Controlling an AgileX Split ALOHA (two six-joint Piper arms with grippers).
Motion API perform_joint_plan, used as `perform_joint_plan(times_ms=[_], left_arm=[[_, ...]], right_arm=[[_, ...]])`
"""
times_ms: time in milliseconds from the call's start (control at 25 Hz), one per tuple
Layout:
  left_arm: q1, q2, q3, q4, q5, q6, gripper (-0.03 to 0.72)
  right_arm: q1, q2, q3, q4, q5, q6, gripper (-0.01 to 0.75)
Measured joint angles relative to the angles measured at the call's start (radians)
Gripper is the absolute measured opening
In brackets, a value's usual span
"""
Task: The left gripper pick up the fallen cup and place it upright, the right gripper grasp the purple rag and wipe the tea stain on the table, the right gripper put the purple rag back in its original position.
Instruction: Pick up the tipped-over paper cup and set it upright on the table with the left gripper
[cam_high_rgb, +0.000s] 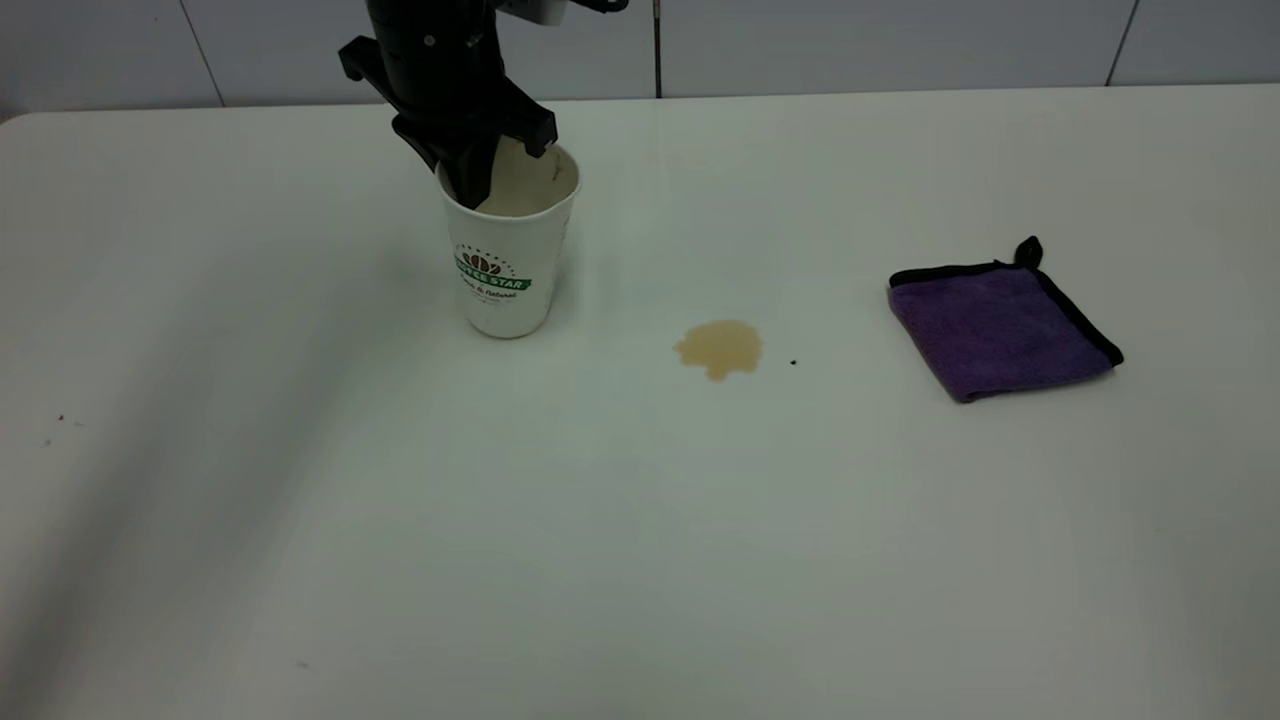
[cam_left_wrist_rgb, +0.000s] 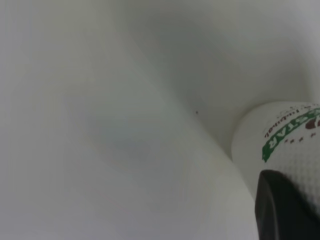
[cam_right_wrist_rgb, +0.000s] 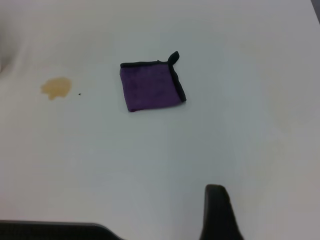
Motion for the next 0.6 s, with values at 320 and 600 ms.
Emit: perform_joint_plan(times_ms=[320, 600], left_arm=[[0.0, 0.0, 0.0, 0.02, -0.008, -0.001, 0.127], [0.0, -0.005, 0.0, 0.02, 0.03, -0.005, 0.418]], right_arm=[[0.0, 0.0, 0.0, 0.0, 0.0, 0.0, 0.521], [0.0, 0.0, 0.0, 0.0, 0.0, 0.0, 0.521]])
